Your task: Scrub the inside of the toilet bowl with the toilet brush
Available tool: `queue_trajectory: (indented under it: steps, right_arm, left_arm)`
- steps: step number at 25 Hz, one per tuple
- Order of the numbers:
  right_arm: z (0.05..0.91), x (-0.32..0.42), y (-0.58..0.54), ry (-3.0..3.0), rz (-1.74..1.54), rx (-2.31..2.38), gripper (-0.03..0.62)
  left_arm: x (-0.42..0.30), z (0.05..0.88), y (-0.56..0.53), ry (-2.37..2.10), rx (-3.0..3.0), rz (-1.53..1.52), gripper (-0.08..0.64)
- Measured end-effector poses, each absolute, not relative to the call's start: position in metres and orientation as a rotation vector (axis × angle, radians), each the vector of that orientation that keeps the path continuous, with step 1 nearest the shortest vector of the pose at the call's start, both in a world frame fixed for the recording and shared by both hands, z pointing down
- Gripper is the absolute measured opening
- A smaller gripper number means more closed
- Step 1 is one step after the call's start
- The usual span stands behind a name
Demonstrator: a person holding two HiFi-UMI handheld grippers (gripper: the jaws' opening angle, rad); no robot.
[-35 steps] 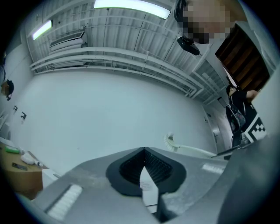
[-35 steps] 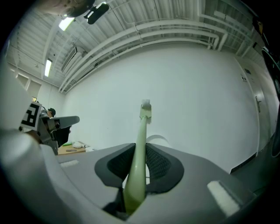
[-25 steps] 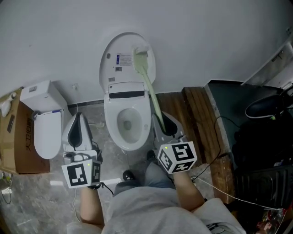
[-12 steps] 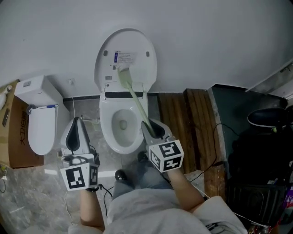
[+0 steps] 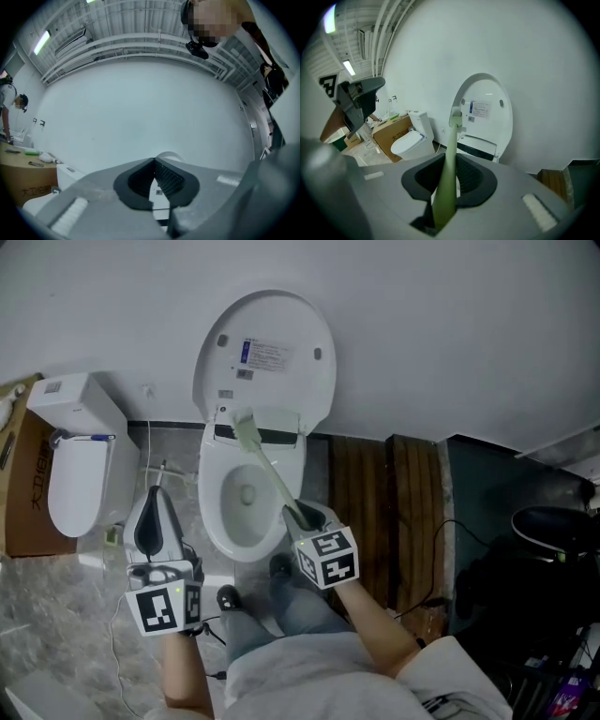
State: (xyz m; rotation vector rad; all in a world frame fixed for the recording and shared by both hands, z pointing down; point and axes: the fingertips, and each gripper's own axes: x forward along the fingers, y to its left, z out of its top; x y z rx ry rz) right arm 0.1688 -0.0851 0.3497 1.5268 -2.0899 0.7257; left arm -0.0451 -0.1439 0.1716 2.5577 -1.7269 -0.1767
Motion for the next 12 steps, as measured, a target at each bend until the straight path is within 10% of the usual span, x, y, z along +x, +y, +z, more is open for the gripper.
queue_trajectory:
  steps: [12]
  right_arm:
    - [0.440, 0.181, -0.104, -2.036, 0.807, 1.280, 0.074]
  left_arm:
    - [-0.057, 0.219, -0.154, -1.969, 2.411, -0.091, 0.005]
